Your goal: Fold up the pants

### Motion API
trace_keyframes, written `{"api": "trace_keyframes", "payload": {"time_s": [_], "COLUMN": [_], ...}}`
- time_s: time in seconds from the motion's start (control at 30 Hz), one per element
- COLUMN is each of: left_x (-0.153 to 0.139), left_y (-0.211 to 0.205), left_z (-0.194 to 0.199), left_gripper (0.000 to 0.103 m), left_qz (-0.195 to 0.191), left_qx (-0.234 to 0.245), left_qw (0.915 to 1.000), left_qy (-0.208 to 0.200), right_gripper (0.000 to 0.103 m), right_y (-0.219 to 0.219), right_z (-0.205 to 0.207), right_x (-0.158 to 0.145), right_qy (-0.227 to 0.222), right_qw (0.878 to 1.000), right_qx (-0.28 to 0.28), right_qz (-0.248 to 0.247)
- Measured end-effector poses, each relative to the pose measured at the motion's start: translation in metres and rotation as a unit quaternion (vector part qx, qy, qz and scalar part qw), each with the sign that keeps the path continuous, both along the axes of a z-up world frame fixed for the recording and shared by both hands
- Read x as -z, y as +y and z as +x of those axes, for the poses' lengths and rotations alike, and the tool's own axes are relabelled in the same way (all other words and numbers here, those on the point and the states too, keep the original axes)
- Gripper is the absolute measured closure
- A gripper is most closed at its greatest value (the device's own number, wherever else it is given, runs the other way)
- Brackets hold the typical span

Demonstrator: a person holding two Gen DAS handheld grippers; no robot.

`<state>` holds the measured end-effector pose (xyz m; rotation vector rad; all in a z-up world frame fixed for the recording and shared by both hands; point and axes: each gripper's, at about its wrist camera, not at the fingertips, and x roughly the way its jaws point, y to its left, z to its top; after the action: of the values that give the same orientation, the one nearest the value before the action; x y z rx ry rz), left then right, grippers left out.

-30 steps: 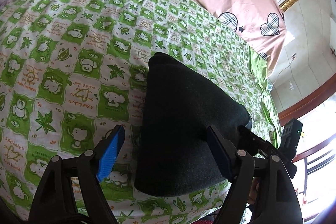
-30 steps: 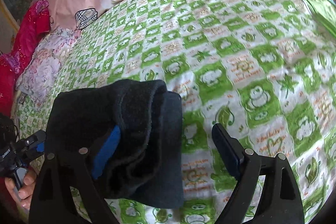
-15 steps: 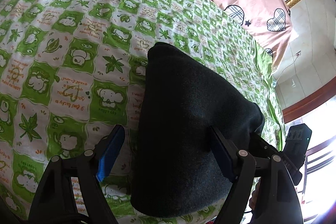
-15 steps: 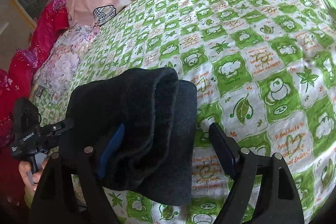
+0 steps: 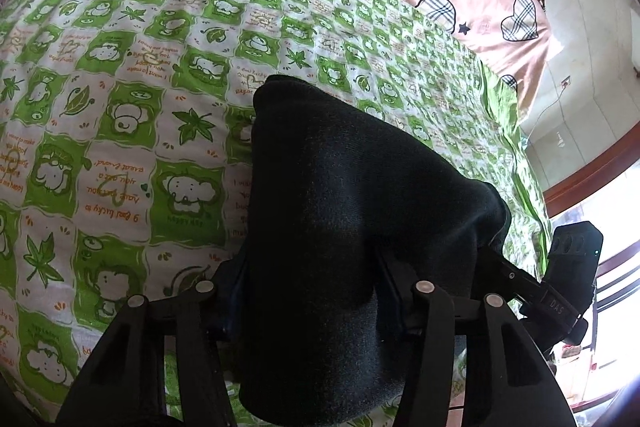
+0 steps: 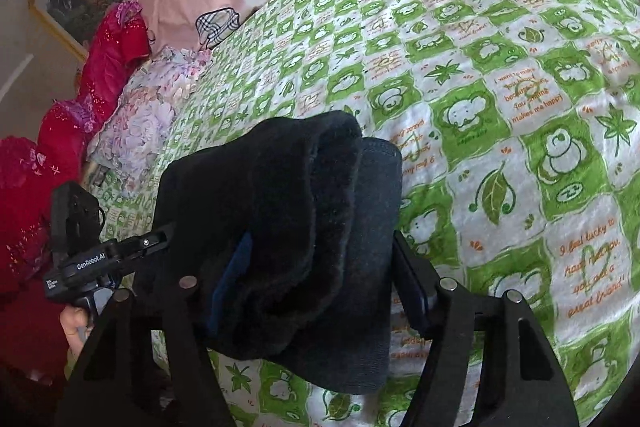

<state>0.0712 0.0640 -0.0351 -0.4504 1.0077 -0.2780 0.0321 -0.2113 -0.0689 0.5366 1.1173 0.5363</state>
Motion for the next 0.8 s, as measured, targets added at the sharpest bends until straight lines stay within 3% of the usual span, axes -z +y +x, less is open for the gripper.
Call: {"api": "trace_keyframes", "payload": {"time_s": [0.17,0.33,0.57,0.8], "left_x": [-0.008,-0.019,-0.042,-0.062], "left_y": [0.005,0.017,0.031,0.056], "left_z": [-0.009,-0.020,-0.036,-0.043], "left_gripper": [0.062,0.067,0.068,0.068], "left_qz": [0.003,-0.020,-0.015,-0.003], "left_qx": [-0.002,-0.008,-0.025,-0.051], "left_qw": [0.9999,0.9994,0.9980,0.9954], "left_qy": [-0.014,-0.026,-0.056,-0.081], "right_gripper": [0.051,0.055,0.057,0.057], "right_y": [0.007,0.009,0.023,0.050], "right_z": [-0.003,-0.005,-0.002,0.018], "right_x": [-0.016,-0.033,-0.056,-0.058], "right_qy": [-0.027,-0.052,-0.075,-0.079], "right_qw": [1.000,0.999,0.997,0.995], "right_qx": [-0.004,-0.006,-0.023,-0.044], "right_qz": [-0.009,0.000,0.024,0.040]}}
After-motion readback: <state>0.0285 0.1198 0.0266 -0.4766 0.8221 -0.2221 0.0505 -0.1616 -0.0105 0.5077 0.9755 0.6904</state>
